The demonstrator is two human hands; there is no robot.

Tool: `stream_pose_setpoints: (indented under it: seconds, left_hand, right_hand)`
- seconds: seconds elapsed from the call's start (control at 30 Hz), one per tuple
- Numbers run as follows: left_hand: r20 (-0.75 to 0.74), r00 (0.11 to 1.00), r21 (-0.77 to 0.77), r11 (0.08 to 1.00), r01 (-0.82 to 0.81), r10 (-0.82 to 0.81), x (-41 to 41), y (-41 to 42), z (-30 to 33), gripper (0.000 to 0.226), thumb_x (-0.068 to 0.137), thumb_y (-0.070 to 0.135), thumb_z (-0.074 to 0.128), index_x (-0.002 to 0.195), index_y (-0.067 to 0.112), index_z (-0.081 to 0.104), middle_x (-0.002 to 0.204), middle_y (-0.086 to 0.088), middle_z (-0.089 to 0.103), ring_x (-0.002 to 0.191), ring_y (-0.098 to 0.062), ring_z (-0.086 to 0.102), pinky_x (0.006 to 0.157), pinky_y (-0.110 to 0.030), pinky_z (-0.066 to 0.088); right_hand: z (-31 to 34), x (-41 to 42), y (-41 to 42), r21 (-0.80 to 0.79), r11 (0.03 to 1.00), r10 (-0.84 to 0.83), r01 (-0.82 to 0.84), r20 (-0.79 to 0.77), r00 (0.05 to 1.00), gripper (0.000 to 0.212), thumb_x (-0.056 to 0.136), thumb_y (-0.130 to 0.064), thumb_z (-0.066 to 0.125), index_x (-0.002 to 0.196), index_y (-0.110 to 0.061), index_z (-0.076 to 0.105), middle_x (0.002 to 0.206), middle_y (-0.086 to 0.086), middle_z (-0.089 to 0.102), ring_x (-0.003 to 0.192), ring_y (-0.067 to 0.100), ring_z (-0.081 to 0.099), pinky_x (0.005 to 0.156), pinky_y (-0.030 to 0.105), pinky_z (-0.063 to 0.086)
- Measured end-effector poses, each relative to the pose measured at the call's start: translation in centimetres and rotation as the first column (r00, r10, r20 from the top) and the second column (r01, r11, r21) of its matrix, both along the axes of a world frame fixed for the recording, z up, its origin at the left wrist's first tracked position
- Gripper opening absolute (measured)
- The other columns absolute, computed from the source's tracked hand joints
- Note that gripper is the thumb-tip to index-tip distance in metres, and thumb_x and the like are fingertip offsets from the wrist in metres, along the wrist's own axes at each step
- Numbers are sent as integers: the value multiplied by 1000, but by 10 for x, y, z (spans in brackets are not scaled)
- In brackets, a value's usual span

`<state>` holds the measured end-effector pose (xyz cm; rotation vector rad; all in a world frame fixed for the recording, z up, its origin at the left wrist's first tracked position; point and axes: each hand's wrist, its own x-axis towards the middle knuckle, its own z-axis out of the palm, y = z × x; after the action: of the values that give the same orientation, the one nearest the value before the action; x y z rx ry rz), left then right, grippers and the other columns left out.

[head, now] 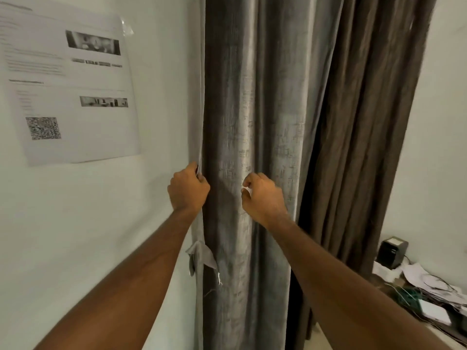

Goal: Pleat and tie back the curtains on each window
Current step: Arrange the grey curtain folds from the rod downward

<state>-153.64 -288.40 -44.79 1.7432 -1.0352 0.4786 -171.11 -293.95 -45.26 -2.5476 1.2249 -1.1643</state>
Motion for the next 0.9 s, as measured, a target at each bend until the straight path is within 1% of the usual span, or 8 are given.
stream_pose_setpoints:
  seconds: [0.1, 0.2, 0.4, 0.5, 0.63, 0.73, 0.83, 0.9]
  left_hand:
    - [0, 1000, -27, 1000, -10, 9, 10, -5, -12, 16, 95, 16, 64, 81, 9, 60, 67, -7, 61, 58, -27, 58, 62, -43, 57]
    - [31, 999, 51, 998, 24, -26, 8, -6, -21, 21, 94, 16, 67, 77, 8, 60, 65, -5, 61, 56, -22, 56, 61, -38, 55]
    - [21, 996, 36, 995, -87, 87, 5, -5, -32, 18, 93, 15, 70, 82, 2, 67, 72, -11, 68, 62, -27, 61, 65, -38, 56]
    - [-15, 989, 83, 986, -147, 149, -4, -5, -45, 18, 92, 18, 72, 82, 4, 67, 71, -9, 67, 63, -30, 62, 66, -45, 59]
    - [-98, 978, 65, 982, -177, 183, -22, 4, -61, 13, 92, 18, 71, 89, 5, 70, 78, -6, 70, 69, -28, 65, 70, -32, 56]
    - [-112, 974, 69, 979, -190, 197, -32, 15, -78, 12, 92, 19, 71, 86, 8, 69, 75, -4, 69, 68, -27, 63, 69, -37, 59]
    - [-143, 975, 71, 984, -163, 172, -37, 23, -95, 14, 97, 21, 61, 94, 8, 64, 79, -5, 68, 71, -27, 62, 70, -49, 57]
    - [-174, 974, 71, 988, -134, 145, -43, 24, -103, 21, 100, 27, 52, 99, 8, 59, 82, -7, 67, 73, -28, 63, 71, -52, 55]
  right_hand:
    - [-7, 10, -29, 22, 997, 79, -81, 49, 996, 23, 95, -27, 64, 117, -23, 59, 118, -5, 58, 105, 18, 61, 98, 50, 50]
    - [-4, 16, -52, 7, 988, 154, -154, 43, 987, 32, 93, -34, 69, 120, -25, 55, 123, -6, 53, 113, 17, 56, 100, 48, 46]
    - [-13, 31, -78, 198, 958, 128, -209, 357, 925, 63, 74, -45, 86, 117, -27, 44, 119, -2, 59, 114, 24, 59, 96, 55, 49]
    - [-27, 39, -82, 271, 928, 156, -254, 337, 929, 44, 84, -29, 81, 111, -27, 46, 106, 1, 68, 101, 26, 67, 96, 52, 52]
    - [-50, 46, -73, 173, 924, 246, -340, 411, 878, 9, 95, -14, 65, 104, -15, 63, 90, 6, 71, 83, 26, 67, 75, 33, 54]
    - [-72, 41, -66, 49, 903, 355, -427, 474, 806, 5, 94, -11, 64, 96, -13, 68, 82, 4, 68, 69, 16, 58, 64, 26, 44]
    - [-82, 36, -73, 160, 912, 221, -378, 585, 780, 5, 92, -9, 61, 92, -6, 64, 88, 9, 60, 79, 28, 58, 68, 27, 34]
    - [-85, 34, -74, 151, 900, 251, -410, 589, 768, 3, 89, -5, 58, 86, -3, 58, 85, 6, 50, 76, 26, 51, 66, 25, 28]
